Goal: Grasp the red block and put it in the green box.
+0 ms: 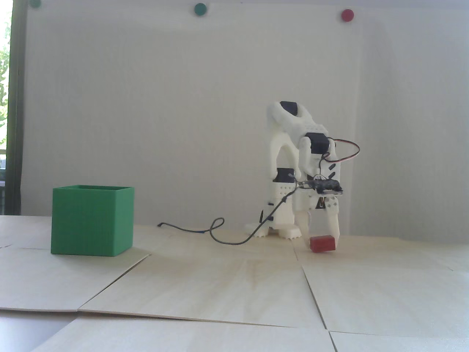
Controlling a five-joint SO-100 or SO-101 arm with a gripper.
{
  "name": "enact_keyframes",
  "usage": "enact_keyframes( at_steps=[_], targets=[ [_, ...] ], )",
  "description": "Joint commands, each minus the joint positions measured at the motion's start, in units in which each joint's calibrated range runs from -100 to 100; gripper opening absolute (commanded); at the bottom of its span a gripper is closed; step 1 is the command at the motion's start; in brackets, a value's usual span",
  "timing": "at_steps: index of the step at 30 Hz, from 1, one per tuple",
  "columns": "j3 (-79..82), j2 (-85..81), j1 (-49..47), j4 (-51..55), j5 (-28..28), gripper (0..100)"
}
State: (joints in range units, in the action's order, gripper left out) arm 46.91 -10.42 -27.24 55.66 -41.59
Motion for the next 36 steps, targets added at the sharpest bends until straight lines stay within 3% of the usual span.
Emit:
enact_keyframes(
  at_steps=[1,8,14,21,36],
  targets=[
    [-20.5,0.3,6.6,11.5,2.5,2],
    [-51.4,0.4,16.0,33.1,5.7,2],
    [-72.6,0.5,29.0,40.1,6.6,2],
    [-81.1,8.2,45.6,26.2,2.6,2],
    [-94.6,28.9,59.5,-1.5,2.2,3]
  ],
)
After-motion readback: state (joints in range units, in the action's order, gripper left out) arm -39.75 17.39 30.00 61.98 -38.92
